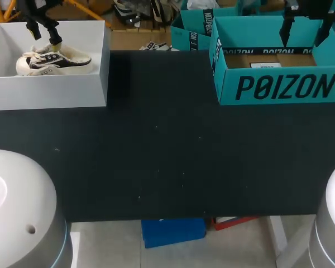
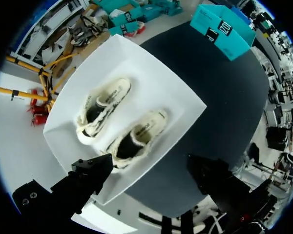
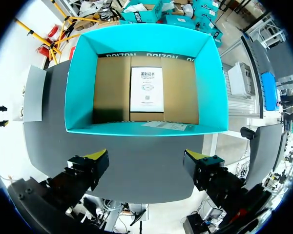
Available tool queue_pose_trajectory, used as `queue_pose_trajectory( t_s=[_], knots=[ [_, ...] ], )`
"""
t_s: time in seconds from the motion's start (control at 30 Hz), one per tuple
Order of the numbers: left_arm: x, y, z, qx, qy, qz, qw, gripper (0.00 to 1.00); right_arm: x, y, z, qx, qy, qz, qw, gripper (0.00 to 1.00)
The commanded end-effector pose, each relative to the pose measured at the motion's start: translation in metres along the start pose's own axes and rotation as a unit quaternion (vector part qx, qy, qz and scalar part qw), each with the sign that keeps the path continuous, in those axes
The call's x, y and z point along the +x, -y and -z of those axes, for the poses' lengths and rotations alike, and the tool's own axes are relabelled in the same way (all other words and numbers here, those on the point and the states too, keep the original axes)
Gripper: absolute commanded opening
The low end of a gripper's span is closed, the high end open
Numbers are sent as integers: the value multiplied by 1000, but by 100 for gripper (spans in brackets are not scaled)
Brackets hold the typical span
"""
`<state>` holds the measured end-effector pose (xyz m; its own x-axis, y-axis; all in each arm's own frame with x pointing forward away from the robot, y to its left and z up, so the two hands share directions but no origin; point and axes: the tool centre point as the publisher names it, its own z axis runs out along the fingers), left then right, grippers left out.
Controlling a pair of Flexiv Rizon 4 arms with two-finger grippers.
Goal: Take the shoe out of the shoebox, open the shoe tongue, remove and reinsert the insole, then place the shoe into the shoebox
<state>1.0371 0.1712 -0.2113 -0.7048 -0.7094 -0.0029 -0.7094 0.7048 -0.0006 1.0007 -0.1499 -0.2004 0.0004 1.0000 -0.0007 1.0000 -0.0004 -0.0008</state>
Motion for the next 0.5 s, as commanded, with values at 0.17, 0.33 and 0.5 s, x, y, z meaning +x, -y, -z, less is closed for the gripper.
queue_pose_trajectory(
  t_s=[0.17,0.33,0.5],
  knots=[
    [-5,7,-1,-14,11,-114,993,100,0,0,0,0,0,0,1000,100],
    [-5,7,-1,-14,11,-114,993,100,0,0,0,0,0,0,1000,100],
    [-3,10,-3,12,16,-133,991,100,0,0,0,0,0,0,1000,100]
  ],
)
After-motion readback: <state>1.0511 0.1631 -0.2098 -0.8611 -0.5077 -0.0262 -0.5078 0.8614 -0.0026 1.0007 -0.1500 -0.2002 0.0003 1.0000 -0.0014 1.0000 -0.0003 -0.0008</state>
